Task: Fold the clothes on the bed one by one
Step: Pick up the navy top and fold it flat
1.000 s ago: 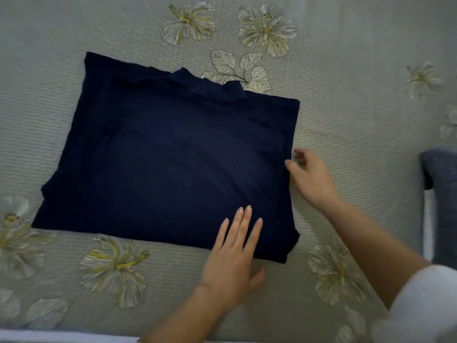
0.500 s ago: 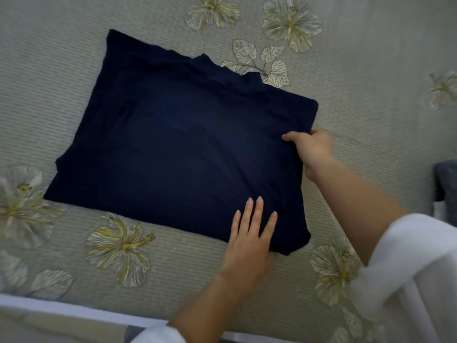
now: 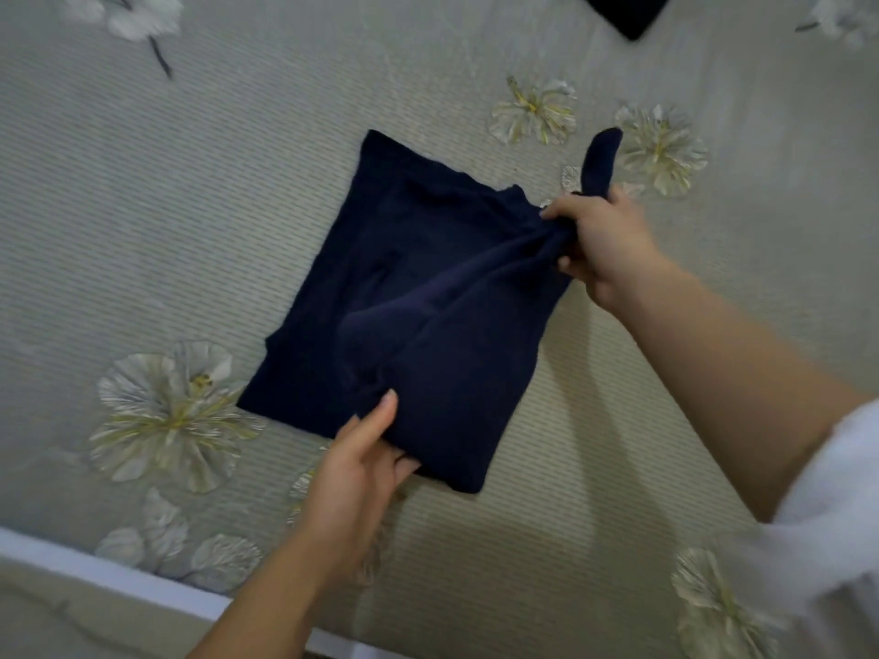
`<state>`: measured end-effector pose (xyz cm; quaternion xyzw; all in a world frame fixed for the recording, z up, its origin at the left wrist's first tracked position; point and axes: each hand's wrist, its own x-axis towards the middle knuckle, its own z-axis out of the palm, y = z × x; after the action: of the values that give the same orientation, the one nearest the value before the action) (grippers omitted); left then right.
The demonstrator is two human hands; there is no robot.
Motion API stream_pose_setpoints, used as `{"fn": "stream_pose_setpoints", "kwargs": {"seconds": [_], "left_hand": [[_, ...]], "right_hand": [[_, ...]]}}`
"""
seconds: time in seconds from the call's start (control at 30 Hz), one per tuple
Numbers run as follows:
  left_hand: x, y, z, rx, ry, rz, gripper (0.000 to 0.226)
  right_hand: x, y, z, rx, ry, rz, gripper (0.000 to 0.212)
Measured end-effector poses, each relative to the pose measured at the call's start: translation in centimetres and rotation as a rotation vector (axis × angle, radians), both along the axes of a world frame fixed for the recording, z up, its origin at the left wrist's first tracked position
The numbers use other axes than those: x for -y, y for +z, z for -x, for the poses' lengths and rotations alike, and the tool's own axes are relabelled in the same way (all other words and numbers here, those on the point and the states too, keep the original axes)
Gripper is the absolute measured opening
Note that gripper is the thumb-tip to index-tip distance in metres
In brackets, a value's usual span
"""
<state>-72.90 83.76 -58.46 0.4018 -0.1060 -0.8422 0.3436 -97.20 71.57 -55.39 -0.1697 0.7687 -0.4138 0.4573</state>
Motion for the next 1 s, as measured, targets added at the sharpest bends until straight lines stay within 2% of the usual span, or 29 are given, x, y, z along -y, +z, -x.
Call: {"fn": "stream_pose_setpoints", "kwargs": {"seconds": [0.23, 0.27, 0.33, 0.4, 0.43, 0.53, 0.67, 0.77, 0.83, 0.9, 1.0], "left_hand": [[3.1, -1.3, -5.7, 0.018, 0.250, -0.094, 0.044], [3.4, -1.6, -6.3, 0.026, 0.282, -0.117, 0.044], [3.9, -2.0, -7.6, 0.061, 0.332, -0.175, 0.046], [4.0, -2.7, -9.1, 0.163, 0.265, -0.227, 0.041], [3.9, -3.0, -9.8, 0.235, 0.175, -0.246, 0.036], [3.8, -3.8, -11.3, 0.374, -0.096, -0.297, 0.024], [3.9, -4.7, -11.8, 0.430, -0.300, -0.307, 0.029], [3.8, -4.8, -11.5, 0.410, -0.417, -0.301, 0.043], [3.5, -4.7, -10.8, 0.352, -0.485, -0.319, 0.056], [2.9, -4.4, -9.5, 0.283, -0.518, -0.334, 0.058], [1.8, -4.0, -6.9, 0.228, -0.417, -0.337, 0.047]], "right_hand": [[7.1, -1.2, -8.9, -0.084, 0.204, 0.020, 0.023], [7.8, -1.7, -10.0, -0.099, 0.242, 0.022, 0.026], [8.7, -2.7, -11.7, -0.087, 0.360, 0.026, 0.049], [9.0, -4.1, -12.9, -0.108, 0.521, -0.001, 0.064], [8.9, -4.7, -13.2, -0.163, 0.585, -0.023, 0.064], [8.1, -6.0, -13.2, -0.372, 0.641, -0.024, 0.052], [5.5, -6.7, -11.6, -0.547, 0.519, 0.039, 0.036], [2.0, -7.2, -9.9, -0.646, 0.338, 0.016, 0.037], [-0.5, -7.4, -9.1, -0.681, 0.209, -0.018, 0.045], [-2.2, -7.7, -8.7, -0.687, 0.090, -0.072, 0.061], [-3.2, -8.2, -8.2, -0.497, -0.080, -0.217, 0.081]]}}
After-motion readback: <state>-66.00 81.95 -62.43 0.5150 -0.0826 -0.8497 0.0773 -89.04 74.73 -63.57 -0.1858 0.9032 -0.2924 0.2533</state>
